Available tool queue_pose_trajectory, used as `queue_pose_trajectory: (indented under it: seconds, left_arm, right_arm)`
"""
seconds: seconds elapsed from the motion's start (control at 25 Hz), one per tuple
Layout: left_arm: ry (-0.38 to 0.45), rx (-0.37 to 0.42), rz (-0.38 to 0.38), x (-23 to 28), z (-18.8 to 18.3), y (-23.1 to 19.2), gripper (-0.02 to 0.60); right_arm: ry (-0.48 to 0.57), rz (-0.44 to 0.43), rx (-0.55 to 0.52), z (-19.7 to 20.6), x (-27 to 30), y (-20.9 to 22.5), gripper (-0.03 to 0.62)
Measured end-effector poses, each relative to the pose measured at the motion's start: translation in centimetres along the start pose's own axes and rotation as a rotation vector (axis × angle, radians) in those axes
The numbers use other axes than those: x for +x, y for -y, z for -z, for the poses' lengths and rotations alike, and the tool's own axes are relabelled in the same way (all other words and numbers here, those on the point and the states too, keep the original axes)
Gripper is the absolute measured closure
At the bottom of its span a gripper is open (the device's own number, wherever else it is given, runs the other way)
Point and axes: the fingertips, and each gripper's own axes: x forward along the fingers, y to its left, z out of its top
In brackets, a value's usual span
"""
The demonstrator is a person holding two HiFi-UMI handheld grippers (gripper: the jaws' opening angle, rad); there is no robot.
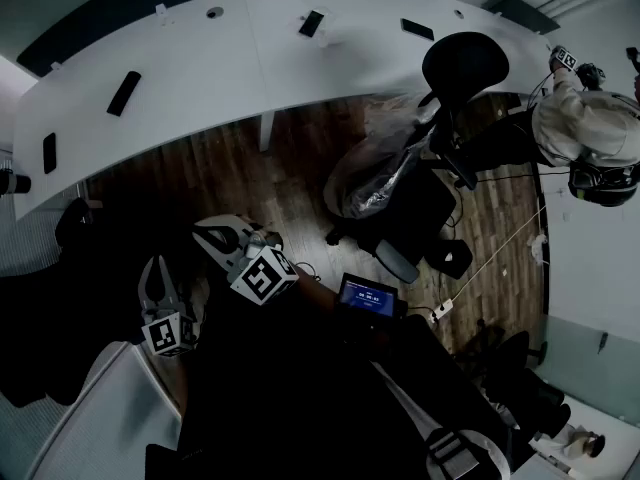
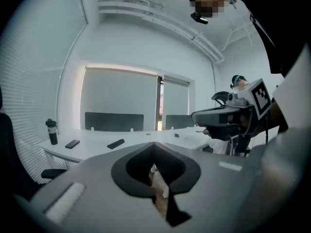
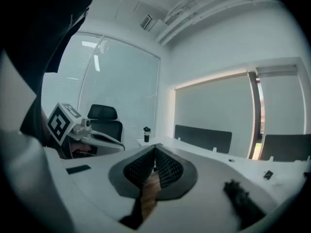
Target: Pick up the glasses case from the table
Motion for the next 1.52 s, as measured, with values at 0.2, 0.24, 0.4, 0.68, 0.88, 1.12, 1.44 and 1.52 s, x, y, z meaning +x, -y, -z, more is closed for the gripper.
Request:
queue_pose_trajectory:
  seconds: [0.2,0.24,0.4,0.68,0.88,1.12,1.44,1.52]
  left_arm:
    - [0.012,0.027,0.081,2.8,-0.5,-2.2,0.573]
    - [0.019,0.033,0.108,3.5,-0.8,-2.4,0.573]
    - [0.052,0.032,0.18,6.4,-2.1,-3.8,0.573]
    - [-0.006,-0.027,0.212,8.4,-3.2,-7.3,0.573]
    - [-0.032,-0.032,0.236,9.2,-4.0,-9.6,0.574]
    - [0.019,-0.023,0.33,11.9,-2.6,-9.9,0.574]
    - [0.088,0.004,0.367,13.5,-2.1,-10.3,0.574]
    - [0.09,0.018,0.313,12.3,-3.5,-12.2,0.574]
  right_arm:
    - [-0.028,0.026,-0.007,-0.3,3.5,0.5,0.586]
    - [-0.032,0.03,-0.018,-0.5,4.1,0.6,0.586]
    - [-0.048,0.062,-0.038,-1.1,6.3,1.4,0.586]
    - [-0.071,0.086,-0.003,-1.6,10.8,1.6,0.586]
    - [-0.094,0.111,0.012,-2.7,12.8,2.0,0.586]
    - [-0.123,0.149,-0.016,-1.8,14.7,3.0,0.586]
    - [-0.141,0.184,-0.059,0.6,15.1,3.1,0.586]
    - [-0.139,0.137,-0.075,-0.9,16.1,2.7,0.586]
